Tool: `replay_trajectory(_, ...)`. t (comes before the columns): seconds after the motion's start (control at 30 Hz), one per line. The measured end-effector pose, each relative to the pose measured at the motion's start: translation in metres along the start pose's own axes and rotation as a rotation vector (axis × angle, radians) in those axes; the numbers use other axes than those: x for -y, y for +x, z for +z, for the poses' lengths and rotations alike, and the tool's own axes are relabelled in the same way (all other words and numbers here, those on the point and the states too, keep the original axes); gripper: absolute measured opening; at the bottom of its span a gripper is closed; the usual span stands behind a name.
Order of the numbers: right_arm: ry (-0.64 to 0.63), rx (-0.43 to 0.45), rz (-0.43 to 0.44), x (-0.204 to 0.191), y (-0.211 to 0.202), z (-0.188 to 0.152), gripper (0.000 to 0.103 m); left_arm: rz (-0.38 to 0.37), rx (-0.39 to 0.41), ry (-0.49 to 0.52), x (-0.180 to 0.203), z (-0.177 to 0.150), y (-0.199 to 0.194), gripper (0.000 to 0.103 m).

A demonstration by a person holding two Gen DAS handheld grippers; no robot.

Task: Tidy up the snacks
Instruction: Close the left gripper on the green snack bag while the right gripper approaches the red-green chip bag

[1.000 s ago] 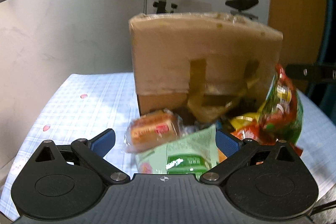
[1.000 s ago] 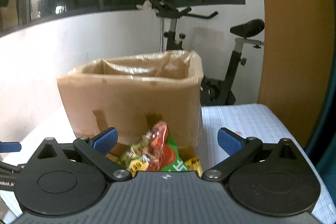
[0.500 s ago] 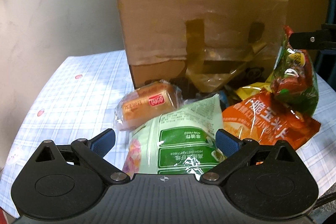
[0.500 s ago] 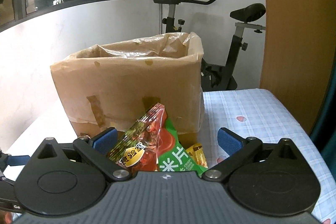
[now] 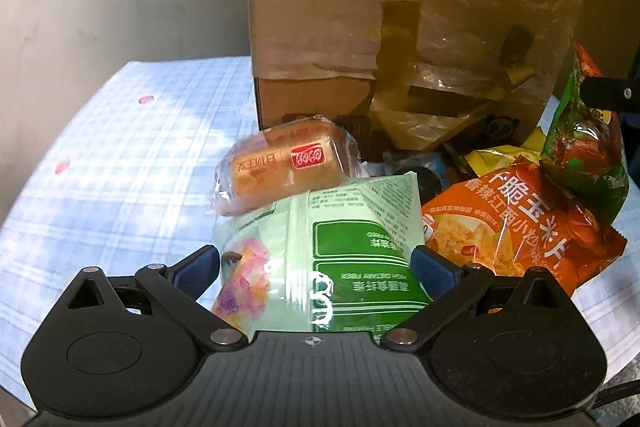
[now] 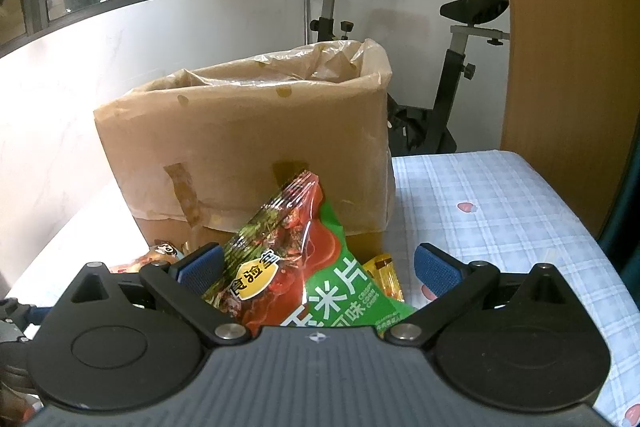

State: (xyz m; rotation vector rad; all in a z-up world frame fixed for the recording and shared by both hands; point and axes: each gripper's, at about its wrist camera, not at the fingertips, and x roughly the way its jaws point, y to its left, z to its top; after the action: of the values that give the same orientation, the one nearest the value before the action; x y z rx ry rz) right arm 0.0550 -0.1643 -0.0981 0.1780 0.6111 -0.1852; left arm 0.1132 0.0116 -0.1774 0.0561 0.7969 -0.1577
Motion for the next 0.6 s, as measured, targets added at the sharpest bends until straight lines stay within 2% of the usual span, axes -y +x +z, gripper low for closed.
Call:
replay_trajectory(0.27,0.018,-0.012,0.002,0.001,0.001,-0.005,0.103,-0.020,0.002,-0.029,-0.004,-0.004,0.006,0.102)
replay_trajectory(0.43,0.032,-0.014,0.007,0.004,0.001,-0.007,0.103,-0.042,0.028,-0.042,-0.007,-0.007,-0.002,0.087)
replay_trajectory(0.6,0.037,-0.013,0.015,0.006,-0.001,-0.010,0.103,-0.066,0.053,-0.100,-0.015,-0.013,-0.014,0.083)
